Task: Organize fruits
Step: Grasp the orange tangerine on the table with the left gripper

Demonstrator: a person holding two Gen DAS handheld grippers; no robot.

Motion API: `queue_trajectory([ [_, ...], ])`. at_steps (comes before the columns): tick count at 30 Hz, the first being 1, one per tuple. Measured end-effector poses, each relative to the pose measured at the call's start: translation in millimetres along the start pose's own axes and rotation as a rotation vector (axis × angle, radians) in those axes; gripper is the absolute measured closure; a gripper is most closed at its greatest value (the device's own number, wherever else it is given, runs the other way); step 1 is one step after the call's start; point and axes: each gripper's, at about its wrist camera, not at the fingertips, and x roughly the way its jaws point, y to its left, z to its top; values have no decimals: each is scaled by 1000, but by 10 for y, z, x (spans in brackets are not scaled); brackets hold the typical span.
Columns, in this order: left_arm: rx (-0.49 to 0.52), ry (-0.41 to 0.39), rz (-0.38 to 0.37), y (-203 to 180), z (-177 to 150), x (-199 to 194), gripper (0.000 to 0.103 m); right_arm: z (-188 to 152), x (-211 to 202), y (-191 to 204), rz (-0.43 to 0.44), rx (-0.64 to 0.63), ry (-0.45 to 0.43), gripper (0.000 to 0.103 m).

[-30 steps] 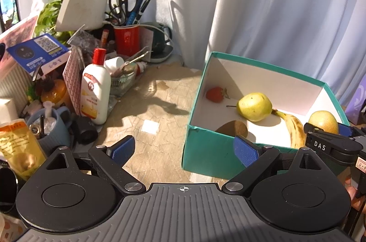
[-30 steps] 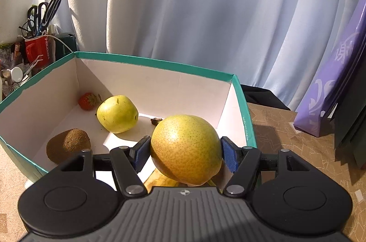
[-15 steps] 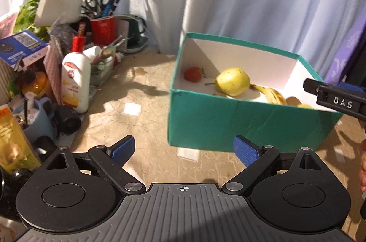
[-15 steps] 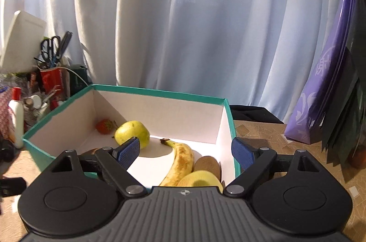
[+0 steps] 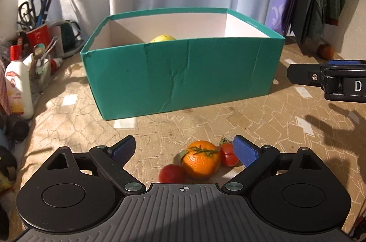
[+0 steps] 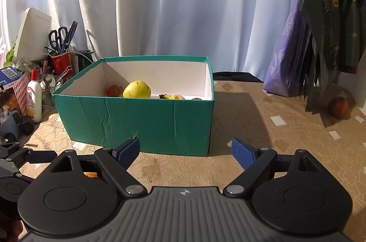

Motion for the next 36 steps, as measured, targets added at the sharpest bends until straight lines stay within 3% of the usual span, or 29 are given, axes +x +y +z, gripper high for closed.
queue_trajectory([
  [7,7,54,-34,-65,-50,136,21,-71,-86,-42,-21,11,13,15],
  [15,-15,59,-98,-39,-48,155,33,-66,-102,-64,-31,13,23,15],
  [20,-42,65,-114,-7,-27,168,38,-50,-73,-46,-24,5,27,15],
  [27,-81,90,-107,89,4,142,53,-34,-47,-30,-21,-4,35,15],
  [36,-86,103,-114,142,34,206,50,-30,-19,-16,-16,-1,47,15],
])
